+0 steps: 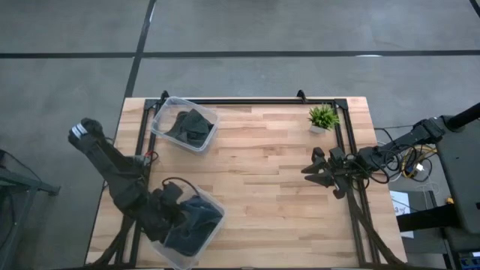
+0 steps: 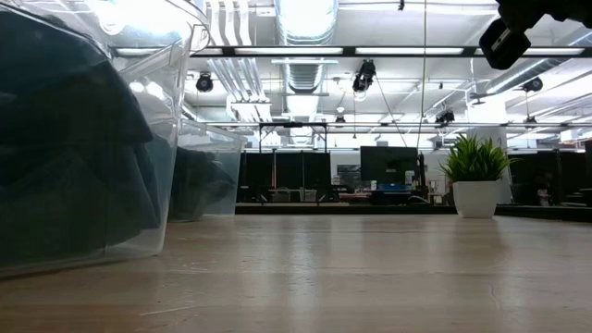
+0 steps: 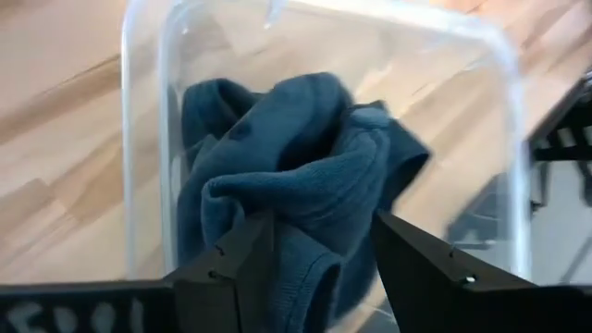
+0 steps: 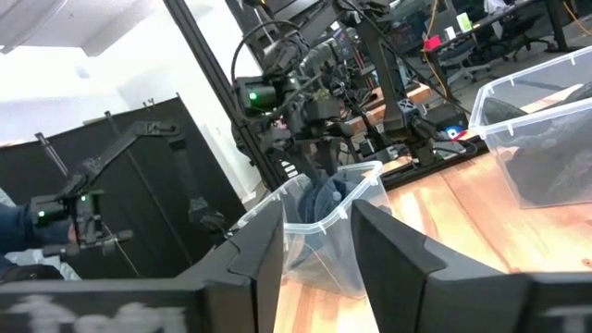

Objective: Pick & Place hat
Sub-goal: Put the dark blue cap into the bottom transparent bin, then return to Home Position

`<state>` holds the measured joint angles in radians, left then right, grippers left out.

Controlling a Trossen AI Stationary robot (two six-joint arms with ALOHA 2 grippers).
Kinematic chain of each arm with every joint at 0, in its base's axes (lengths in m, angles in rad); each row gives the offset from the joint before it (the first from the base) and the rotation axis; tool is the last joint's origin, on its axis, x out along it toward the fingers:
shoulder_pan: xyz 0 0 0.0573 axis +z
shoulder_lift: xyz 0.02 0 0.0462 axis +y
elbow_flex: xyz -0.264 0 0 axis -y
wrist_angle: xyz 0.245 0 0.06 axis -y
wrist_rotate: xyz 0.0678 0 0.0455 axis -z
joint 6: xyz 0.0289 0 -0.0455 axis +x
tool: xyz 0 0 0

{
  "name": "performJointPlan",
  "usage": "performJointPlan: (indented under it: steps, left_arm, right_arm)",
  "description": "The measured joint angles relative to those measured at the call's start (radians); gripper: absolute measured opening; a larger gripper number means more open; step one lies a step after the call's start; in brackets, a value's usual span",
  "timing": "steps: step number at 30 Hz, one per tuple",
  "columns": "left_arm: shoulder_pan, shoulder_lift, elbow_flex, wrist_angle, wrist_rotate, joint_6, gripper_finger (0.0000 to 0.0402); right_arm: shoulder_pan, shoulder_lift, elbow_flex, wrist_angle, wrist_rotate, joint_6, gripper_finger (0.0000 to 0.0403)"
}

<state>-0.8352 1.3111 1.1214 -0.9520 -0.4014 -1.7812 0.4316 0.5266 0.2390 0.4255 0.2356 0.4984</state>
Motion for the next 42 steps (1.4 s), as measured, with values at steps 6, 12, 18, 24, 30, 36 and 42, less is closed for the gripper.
performJointPlan:
  steps: [6, 12, 18, 24, 30, 36, 42]
  left_arm:
    - [0.045, 0.066, -0.038, 0.02, 0.118, 0.058, 0.0179]
    - [0.075, 0.112, -0.033, 0.021, 0.154, 0.135, 0.0179]
    - [0.074, 0.063, 0.055, 0.031, 0.067, 0.195, 0.0179]
    - [0.068, 0.015, 0.189, 0.027, -0.034, 0.352, 0.0179]
    - [0.031, -0.054, 0.292, 0.024, -0.213, 0.729, 0.0179]
    - [0.029, -0.202, 0.269, -0.002, -0.362, 0.844, 0.0179]
    - [0.03, -0.398, 0.126, -0.004, -0.406, 0.892, 0.0179]
  right_arm:
    - [0.0, 0.0, 0.0, 0.001, 0.0, 0.0, 0.0116]
    - [0.0, 0.0, 0.0, 0.004, 0.0, 0.007, 0.0118]
    - [0.0, 0.0, 0.0, 0.012, 0.0, 0.008, 0.0126]
    - [0.0, 0.0, 0.0, 0.013, 0.0, 0.008, 0.013]
    - [0.0, 0.002, 0.0, -0.022, -0.001, 0.06, 0.0125]
    - [-0.001, -0.028, 0.0, -0.025, -0.067, 0.022, 0.0121]
    - [0.0, -0.107, 0.0, -0.023, -0.311, 0.017, 0.0128]
